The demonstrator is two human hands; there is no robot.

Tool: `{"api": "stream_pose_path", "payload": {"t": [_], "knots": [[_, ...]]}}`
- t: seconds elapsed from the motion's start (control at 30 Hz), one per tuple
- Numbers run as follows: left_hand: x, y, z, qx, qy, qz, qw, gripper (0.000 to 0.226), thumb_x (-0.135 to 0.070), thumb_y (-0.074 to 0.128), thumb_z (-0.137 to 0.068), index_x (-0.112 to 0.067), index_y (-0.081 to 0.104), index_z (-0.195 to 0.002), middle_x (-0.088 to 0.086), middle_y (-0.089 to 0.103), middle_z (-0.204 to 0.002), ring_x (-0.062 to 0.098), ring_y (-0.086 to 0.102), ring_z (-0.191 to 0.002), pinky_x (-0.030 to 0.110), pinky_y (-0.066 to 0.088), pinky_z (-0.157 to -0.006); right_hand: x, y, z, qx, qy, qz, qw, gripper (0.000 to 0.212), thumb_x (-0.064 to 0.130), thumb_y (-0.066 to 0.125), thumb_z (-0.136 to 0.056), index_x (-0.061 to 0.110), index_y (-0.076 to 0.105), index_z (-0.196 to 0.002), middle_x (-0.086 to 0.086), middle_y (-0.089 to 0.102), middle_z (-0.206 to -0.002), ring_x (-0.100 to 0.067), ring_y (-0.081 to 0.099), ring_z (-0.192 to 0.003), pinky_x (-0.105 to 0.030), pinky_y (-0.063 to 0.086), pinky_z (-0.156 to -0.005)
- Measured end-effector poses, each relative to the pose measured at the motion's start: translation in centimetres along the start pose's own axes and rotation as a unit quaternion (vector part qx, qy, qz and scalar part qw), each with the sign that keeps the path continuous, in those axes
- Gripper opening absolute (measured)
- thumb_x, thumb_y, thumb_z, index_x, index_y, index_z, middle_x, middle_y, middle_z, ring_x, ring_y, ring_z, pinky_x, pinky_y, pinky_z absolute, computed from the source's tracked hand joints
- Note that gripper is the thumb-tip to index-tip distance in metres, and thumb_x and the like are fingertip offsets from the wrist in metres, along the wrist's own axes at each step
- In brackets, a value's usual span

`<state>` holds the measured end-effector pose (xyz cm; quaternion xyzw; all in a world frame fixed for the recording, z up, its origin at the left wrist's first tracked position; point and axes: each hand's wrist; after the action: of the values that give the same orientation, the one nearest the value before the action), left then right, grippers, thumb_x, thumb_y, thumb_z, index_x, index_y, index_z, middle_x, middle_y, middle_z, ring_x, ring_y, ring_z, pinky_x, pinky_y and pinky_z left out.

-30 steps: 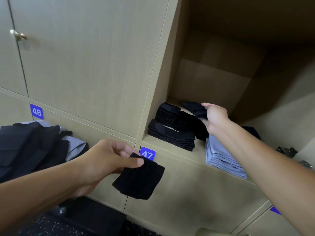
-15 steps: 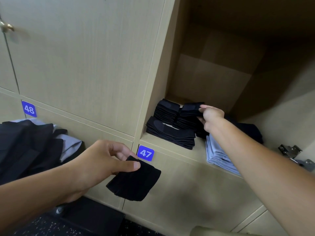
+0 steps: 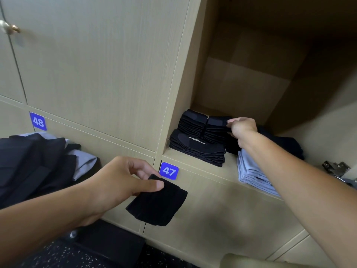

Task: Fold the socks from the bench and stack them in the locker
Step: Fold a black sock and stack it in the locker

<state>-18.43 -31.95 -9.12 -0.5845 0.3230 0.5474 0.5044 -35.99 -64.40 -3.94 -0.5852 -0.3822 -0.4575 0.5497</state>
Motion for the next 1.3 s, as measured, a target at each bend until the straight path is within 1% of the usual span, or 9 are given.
{"api": "stream_pose_path", "payload": {"t": [0.1, 0.3, 0.37, 0.5, 0.77, 0.93, 1.0, 1.1, 1.3], "knots": [[0.0, -0.2, 0.0, -0.002, 0.000, 0.001, 1.000, 0.012, -0.028, 0.087, -0.076, -0.024, 0.082, -0.086, -0.002, 0.067, -0.076, 0.016, 0.071, -0.079, 0.029, 0.055, -0.087, 0.1, 0.1, 0.2, 0.005, 0.013, -0.027, 1.000, 0.028, -0.005, 0.049, -0.099, 0.003, 0.071, -0.084, -0.008, 0.059, -0.069, -0.017, 0.052, -0.057, -0.014, 0.045, -0.035], [-0.1, -0.5, 0.2, 0.001, 0.000, 0.009, 1.000, 0.009, -0.025, 0.085, -0.078, -0.021, 0.082, -0.085, -0.001, 0.067, -0.075, 0.012, 0.070, -0.073, 0.021, 0.051, -0.074, 0.0, -0.1, 0.1, 0.011, 0.016, -0.005, 1.000, 0.031, -0.004, 0.055, -0.097, 0.011, 0.066, -0.071, -0.007, 0.064, -0.077, -0.018, 0.057, -0.062, -0.014, 0.044, -0.035], [-0.2, -0.6, 0.2, 0.001, -0.001, 0.014, 1.000, 0.009, -0.025, 0.085, -0.078, -0.021, 0.082, -0.085, 0.000, 0.067, -0.076, 0.012, 0.070, -0.074, 0.021, 0.052, -0.075, -0.2, -0.1, 0.0, 0.008, -0.013, 0.053, 0.998, 0.027, -0.001, 0.059, -0.094, 0.012, 0.070, -0.073, -0.010, 0.069, -0.087, -0.023, 0.062, -0.067, -0.018, 0.049, -0.044], [-0.1, -0.7, 0.2, 0.000, 0.000, 0.019, 1.000, 0.010, -0.024, 0.086, -0.077, -0.020, 0.082, -0.085, 0.002, 0.067, -0.077, 0.015, 0.069, -0.074, 0.025, 0.054, -0.080, -0.2, -0.1, 0.1, -0.010, -0.081, 0.202, 0.976, 0.016, 0.008, 0.063, -0.090, 0.010, 0.077, -0.098, -0.011, 0.071, -0.111, -0.029, 0.066, -0.101, -0.026, 0.051, -0.085], [-0.7, -1.1, 0.7, -0.038, 0.009, 0.057, 0.998, 0.005, -0.017, 0.082, -0.083, -0.012, 0.080, -0.081, 0.004, 0.068, -0.073, 0.018, 0.072, -0.075, 0.015, 0.056, -0.070, 0.8, -0.4, 4.2, 0.009, -0.156, 0.207, 0.966, 0.015, 0.012, 0.062, -0.091, 0.017, 0.076, -0.090, -0.004, 0.071, -0.105, -0.021, 0.061, -0.089, -0.026, 0.045, -0.076], [-1.1, -1.4, 0.7, -0.064, 0.019, 0.078, 0.995, 0.015, -0.015, 0.081, -0.085, -0.012, 0.076, -0.071, 0.009, 0.054, -0.076, 0.017, 0.065, -0.073, 0.022, 0.058, -0.077, 1.2, -0.6, 9.9, 0.131, -0.222, 0.237, 0.937, 0.006, 0.026, 0.070, -0.090, 0.023, 0.074, -0.085, 0.005, 0.069, -0.084, -0.016, 0.060, -0.077, -0.027, 0.044, -0.069], [-1.1, -1.5, 0.6, -0.079, 0.023, 0.087, 0.993, 0.024, -0.015, 0.081, -0.086, -0.016, 0.072, -0.064, 0.008, 0.048, -0.073, 0.017, 0.061, -0.072, 0.028, 0.058, -0.082, 1.3, -0.7, 12.3, 0.213, -0.212, 0.263, 0.917, 0.013, 0.035, 0.070, -0.092, 0.023, 0.074, -0.092, 0.003, 0.071, -0.082, -0.014, 0.055, -0.065, -0.026, 0.043, -0.060], [-1.2, -1.5, 0.3, -0.112, 0.030, 0.116, 0.987, 0.009, -0.013, 0.081, -0.085, -0.009, 0.076, -0.078, 0.004, 0.047, -0.069, 0.015, 0.057, -0.070, 0.031, 0.055, -0.086, 1.7, -0.9, 16.2, 0.358, -0.164, 0.287, 0.873, 0.032, 0.046, 0.059, -0.099, 0.018, 0.071, -0.109, 0.000, 0.075, -0.076, -0.011, 0.052, -0.052, -0.022, 0.039, -0.049], [-1.8, -1.2, 0.3, -0.115, 0.073, 0.117, 0.984, 0.006, -0.014, 0.084, -0.082, -0.011, 0.079, -0.082, 0.003, 0.055, -0.070, 0.013, 0.056, -0.065, 0.020, 0.048, -0.067, 2.0, -1.1, 21.1, 0.510, -0.065, 0.189, 0.837, 0.049, 0.060, 0.040, -0.102, 0.021, 0.060, -0.125, -0.008, 0.078, -0.102, -0.023, 0.074, -0.084, -0.027, 0.047, -0.065]]}}
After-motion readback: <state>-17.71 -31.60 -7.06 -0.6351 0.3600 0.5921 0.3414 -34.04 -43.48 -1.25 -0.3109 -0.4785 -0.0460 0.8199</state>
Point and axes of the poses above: each hand's wrist, its own z-axis away from the middle knuckle, its own y-axis out of the palm, x = y × z
